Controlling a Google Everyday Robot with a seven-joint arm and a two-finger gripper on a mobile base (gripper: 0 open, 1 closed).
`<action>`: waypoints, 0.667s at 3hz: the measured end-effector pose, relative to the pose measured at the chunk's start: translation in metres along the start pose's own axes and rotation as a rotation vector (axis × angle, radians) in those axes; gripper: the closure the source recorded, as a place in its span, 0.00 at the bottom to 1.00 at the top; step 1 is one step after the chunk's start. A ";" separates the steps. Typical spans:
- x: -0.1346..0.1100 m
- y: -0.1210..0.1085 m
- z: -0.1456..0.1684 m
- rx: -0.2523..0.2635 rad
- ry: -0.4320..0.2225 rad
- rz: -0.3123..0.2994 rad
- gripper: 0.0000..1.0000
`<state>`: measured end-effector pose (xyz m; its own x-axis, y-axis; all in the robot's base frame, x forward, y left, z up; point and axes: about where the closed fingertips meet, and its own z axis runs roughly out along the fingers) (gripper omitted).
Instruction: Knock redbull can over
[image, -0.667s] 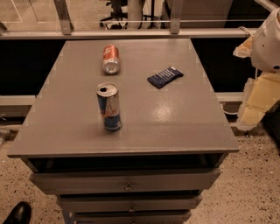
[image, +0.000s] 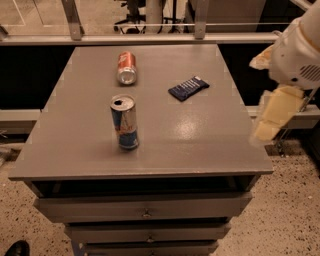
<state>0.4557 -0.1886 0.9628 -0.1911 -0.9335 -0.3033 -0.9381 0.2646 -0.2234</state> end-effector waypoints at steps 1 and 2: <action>-0.026 -0.008 0.025 -0.024 -0.082 -0.006 0.00; -0.052 -0.011 0.057 -0.058 -0.207 0.010 0.00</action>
Offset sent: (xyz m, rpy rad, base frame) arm 0.0674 0.1100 -0.0502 0.4701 -0.0301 0.0736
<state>0.4928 -0.1288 0.9283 -0.1430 -0.8595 -0.4907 -0.9526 0.2541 -0.1675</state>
